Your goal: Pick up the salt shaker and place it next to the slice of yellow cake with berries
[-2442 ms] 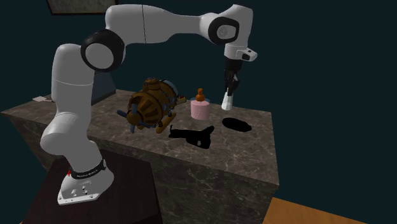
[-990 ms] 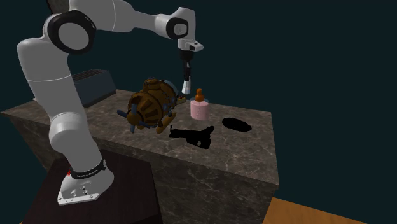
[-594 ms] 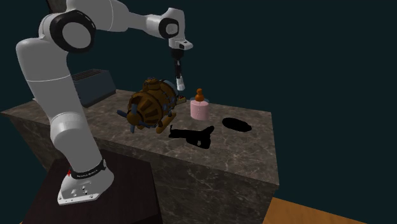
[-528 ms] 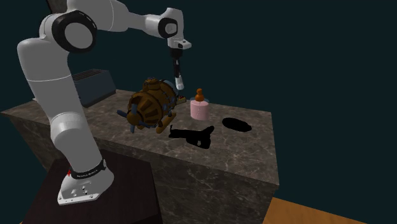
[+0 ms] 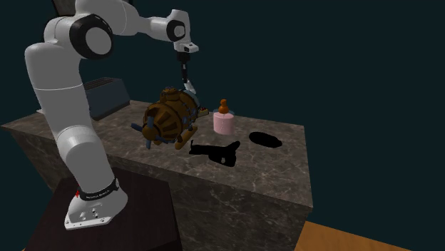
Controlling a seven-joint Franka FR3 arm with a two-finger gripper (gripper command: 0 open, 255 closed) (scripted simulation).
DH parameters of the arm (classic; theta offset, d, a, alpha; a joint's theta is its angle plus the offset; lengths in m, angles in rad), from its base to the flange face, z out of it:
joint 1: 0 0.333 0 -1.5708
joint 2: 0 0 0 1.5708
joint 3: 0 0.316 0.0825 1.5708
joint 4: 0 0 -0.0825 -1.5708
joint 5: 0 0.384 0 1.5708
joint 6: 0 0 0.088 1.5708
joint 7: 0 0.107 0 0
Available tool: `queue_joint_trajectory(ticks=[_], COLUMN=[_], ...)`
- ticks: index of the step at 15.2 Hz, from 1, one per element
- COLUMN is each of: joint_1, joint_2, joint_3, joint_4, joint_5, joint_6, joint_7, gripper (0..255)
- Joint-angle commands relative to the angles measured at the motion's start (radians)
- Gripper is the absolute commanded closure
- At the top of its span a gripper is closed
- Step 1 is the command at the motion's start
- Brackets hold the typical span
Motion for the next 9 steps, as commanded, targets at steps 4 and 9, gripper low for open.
queue_joint_trajectory(ticks=[4, 9], joint_1=[0.077, 0.076], joint_2=[0.08, 0.08], joint_3=[0.051, 0.049], joint_4=[0.092, 0.025], joint_5=[-0.042, -0.041], joint_6=[-0.008, 0.059], joint_7=[0.133, 0.13], gripper=[255, 255])
